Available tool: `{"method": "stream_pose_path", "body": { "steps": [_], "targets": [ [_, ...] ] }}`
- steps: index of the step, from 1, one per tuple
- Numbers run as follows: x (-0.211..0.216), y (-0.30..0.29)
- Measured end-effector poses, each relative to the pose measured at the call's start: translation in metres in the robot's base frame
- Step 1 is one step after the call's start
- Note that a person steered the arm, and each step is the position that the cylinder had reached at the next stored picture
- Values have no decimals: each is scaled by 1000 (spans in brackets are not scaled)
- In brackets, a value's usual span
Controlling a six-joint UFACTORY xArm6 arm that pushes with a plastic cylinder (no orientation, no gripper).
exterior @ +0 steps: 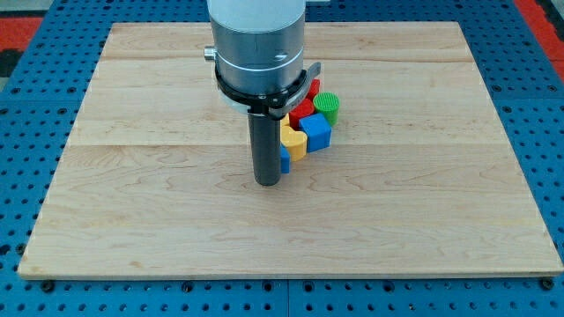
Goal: Point at yellow hexagon
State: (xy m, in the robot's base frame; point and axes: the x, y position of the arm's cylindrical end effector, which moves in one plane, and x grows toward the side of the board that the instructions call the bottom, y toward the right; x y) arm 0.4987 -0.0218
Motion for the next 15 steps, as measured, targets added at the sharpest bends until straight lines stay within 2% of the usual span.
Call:
{"method": "stream_pose_path", "body": {
  "steps": [4, 6, 13, 15],
  "targets": [
    [0, -2],
    [14, -3],
    [14, -31],
    [1, -31]
  ]
}}
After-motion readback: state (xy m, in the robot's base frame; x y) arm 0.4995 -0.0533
